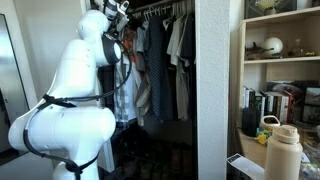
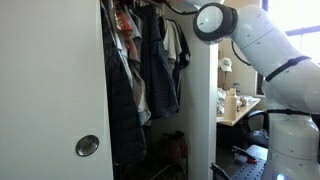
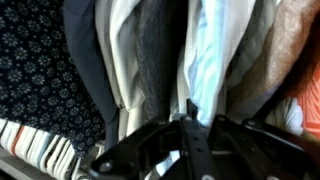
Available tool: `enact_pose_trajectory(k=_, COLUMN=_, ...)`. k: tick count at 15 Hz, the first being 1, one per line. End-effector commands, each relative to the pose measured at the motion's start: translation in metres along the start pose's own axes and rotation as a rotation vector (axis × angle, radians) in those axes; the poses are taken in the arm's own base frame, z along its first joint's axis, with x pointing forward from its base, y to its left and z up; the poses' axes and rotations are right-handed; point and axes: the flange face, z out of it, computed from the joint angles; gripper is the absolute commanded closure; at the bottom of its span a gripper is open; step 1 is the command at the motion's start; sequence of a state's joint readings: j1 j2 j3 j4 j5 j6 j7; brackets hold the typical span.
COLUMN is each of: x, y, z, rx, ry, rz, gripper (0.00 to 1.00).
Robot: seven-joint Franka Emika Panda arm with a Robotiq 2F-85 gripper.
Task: Remove the striped blue shirt from the rail then place it back on the rail
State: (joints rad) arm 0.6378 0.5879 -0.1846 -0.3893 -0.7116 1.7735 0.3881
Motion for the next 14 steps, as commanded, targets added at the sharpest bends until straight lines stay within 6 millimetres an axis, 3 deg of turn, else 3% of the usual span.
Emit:
enact_pose_trajectory(k=1, x=0.008, y=0.003, z=-0.022, rx=-0.034, ry=0.068, rz=0.024, gripper=0.96)
enact_pose_trajectory(k=14, x=0.006, y=-0.002, z=-0.047, rx=-0.058, ry=0.070, rz=0.013, gripper=0.97)
